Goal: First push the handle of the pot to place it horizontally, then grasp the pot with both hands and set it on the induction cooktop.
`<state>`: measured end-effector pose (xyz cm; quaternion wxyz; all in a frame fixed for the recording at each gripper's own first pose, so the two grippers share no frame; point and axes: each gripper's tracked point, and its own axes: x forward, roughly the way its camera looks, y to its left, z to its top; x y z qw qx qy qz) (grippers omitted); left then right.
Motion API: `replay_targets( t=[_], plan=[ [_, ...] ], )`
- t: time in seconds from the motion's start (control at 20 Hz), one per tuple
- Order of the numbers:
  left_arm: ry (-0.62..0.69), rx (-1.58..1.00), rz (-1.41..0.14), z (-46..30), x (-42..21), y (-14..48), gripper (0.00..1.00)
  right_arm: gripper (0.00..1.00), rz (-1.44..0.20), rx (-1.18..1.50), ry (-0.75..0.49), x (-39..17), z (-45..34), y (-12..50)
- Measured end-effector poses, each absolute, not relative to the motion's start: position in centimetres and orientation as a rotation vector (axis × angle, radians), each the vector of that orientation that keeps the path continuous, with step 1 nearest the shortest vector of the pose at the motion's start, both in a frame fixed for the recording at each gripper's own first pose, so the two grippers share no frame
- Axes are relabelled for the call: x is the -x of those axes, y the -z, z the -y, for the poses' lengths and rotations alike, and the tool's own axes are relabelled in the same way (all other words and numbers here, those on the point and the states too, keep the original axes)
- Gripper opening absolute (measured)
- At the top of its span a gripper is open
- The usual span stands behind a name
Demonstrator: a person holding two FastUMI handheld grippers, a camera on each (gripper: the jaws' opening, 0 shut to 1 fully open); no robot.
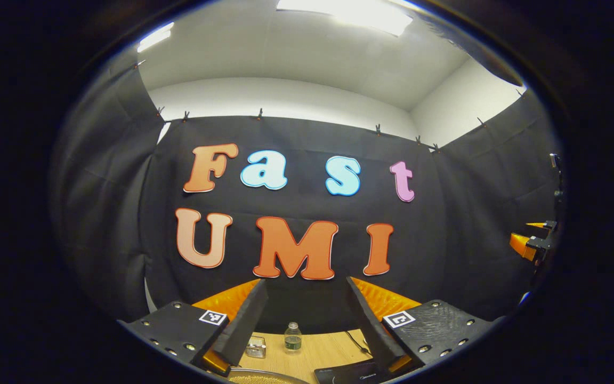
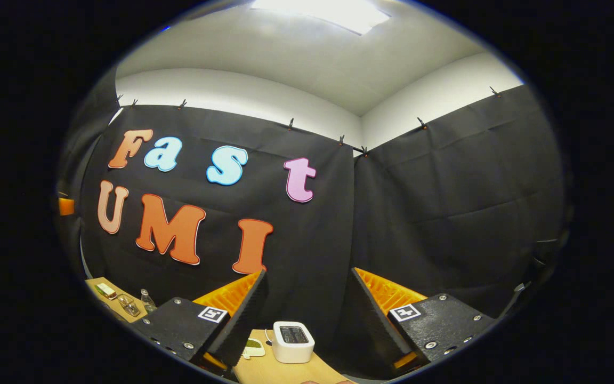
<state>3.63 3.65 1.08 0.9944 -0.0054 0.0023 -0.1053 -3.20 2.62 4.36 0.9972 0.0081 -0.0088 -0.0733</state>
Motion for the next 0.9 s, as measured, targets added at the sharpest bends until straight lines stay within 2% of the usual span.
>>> replay_targets(
  t=[0.15, 0.2, 0.25, 0.3, 0.35, 0.4, 0.45, 0.5, 0.55, 0.65, 0.75, 0.9],
  plan=[
    [0.293, -0.023, -0.095, -3.2, -3.7, 1.8, 0.93, 0.95, 0.014, 0.03, 0.174, 3.6, -2.6, -4.6],
    [0.315, -0.038, -0.143, -3.1, -3.5, 3.6, 0.84, 0.95, 0.012, 0.042, 0.182, 3.6, -2.6, -4.9],
    [0.344, -0.048, -0.2, -2.8, -3.3, 5.4, 0.69, 0.95, 0.012, 0.05, 0.19, 3.6, -2.6, -5.0],
    [0.376, -0.052, -0.255, -2.3, -3.1, 7.2, 0.64, 0.97, 0.014, 0.054, 0.196, 3.7, -2.5, -5.1],
    [0.417, -0.052, -0.321, -1.6, -2.8, 9.0, 0.51, 0.97, 0.014, 0.055, 0.204, 3.8, -2.4, -5.2],
    [0.449, -0.057, -0.388, -1.0, -2.1, 10.8, 0.46, 0.95, 0.013, 0.053, 0.209, 3.7, -2.4, -5.2],
    [0.48, -0.074, -0.469, -0.4, -1.6, 12.9, 0.34, 0.95, 0.011, 0.048, 0.214, 3.7, -2.4, -5.1],
    [0.488, -0.106, -0.543, -0.7, -0.8, 15.1, 0.31, 0.95, 0.007, 0.043, 0.22, 3.6, -2.3, -4.9],
    [0.492, -0.132, -0.598, -1.1, -0.5, 17.0, 0.14, 0.95, 0.005, 0.041, 0.225, 3.6, -2.3, -4.7],
    [0.535, -0.169, -0.73, -1.2, 1.6, 20.2, 0.05, 0.95, -0.006, 0.041, 0.237, 3.7, -1.9, -4.1],
    [0.575, -0.179, -0.862, -1.0, 4.0, 23.2, 0.05, 0.97, -0.014, 0.043, 0.242, 3.8, -1.8, -3.8],
    [0.618, -0.183, -1.045, -1.2, 8.1, 27.2, 0.06, 0.93, -0.021, 0.061, 0.253, 3.8, -1.4, -3.4]
  ],
)
